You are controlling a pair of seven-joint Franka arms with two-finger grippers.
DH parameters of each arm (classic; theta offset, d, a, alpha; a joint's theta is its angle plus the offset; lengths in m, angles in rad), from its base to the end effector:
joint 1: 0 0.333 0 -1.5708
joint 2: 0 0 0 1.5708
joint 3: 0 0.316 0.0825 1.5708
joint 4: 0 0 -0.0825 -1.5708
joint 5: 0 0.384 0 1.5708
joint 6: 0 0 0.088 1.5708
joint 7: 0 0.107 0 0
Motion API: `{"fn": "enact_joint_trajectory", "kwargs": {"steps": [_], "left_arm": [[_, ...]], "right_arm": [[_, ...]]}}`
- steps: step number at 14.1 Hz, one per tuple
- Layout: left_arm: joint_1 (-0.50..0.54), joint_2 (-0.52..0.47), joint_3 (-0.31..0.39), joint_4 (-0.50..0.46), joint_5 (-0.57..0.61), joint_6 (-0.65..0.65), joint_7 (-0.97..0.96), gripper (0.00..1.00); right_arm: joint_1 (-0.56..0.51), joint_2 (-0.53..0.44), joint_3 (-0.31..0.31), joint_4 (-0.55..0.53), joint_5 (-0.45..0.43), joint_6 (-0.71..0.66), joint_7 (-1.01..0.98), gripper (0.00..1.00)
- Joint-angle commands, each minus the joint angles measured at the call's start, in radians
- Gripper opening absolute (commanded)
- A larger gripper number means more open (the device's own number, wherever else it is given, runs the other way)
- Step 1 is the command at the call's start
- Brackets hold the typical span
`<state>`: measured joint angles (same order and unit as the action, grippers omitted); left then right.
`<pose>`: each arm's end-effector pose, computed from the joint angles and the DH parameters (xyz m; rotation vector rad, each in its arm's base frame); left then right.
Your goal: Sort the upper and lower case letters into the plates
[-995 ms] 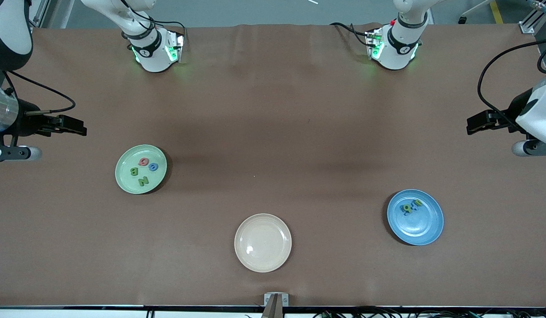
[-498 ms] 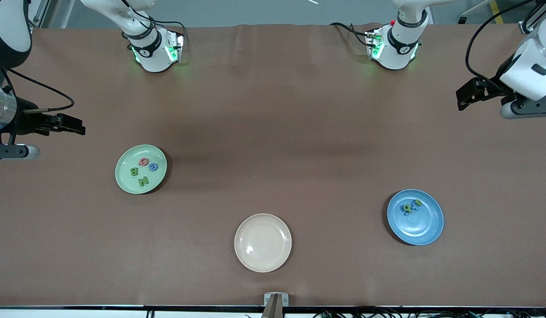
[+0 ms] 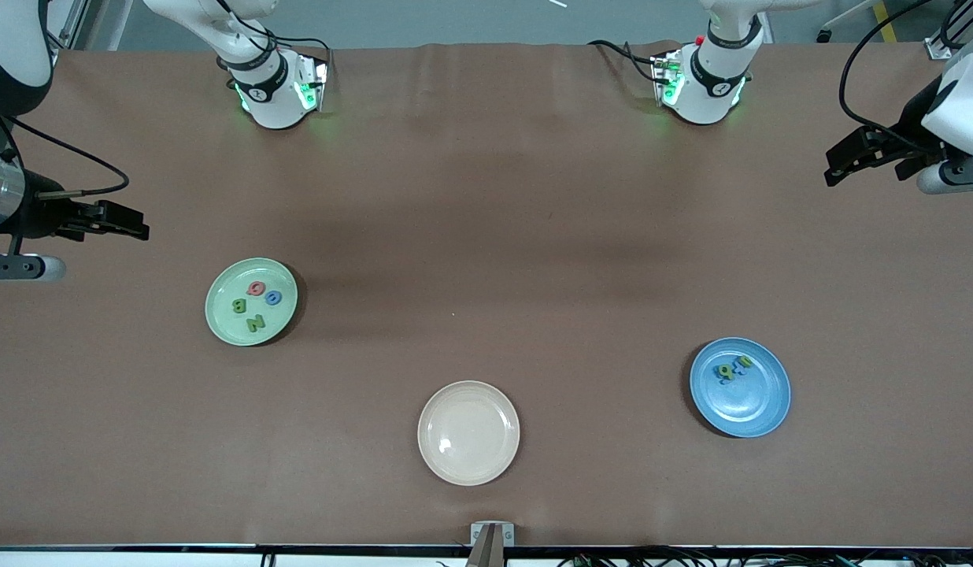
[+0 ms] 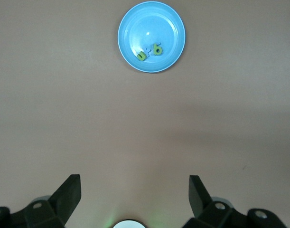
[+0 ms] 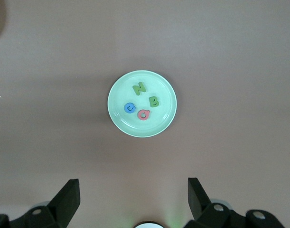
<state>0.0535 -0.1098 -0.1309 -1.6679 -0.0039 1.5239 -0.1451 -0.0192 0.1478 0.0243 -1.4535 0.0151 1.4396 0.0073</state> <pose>0.5130 -0.0441 0.6330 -3.1251 -0.1073 0.0528 0.5841 0.0037 0.5844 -3.1137 0.0022 0.2524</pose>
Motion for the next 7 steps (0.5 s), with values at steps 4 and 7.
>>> {"fn": "enact_joint_trajectory", "kwargs": {"steps": [4, 7], "left_arm": [[-0.001, 0.001, 0.004, 0.005, -0.005, -0.037, -0.011, 1.0], [-0.008, 0.004, 0.0, 0.007, -0.002, -0.036, -0.013, 1.0]], "right_arm": [[0.002, -0.011, -0.012, 0.068, -0.003, -0.033, -0.009, 1.0], [0.004, -0.011, -0.01, 0.07, 0.016, -0.105, -0.012, 1.0]]}}
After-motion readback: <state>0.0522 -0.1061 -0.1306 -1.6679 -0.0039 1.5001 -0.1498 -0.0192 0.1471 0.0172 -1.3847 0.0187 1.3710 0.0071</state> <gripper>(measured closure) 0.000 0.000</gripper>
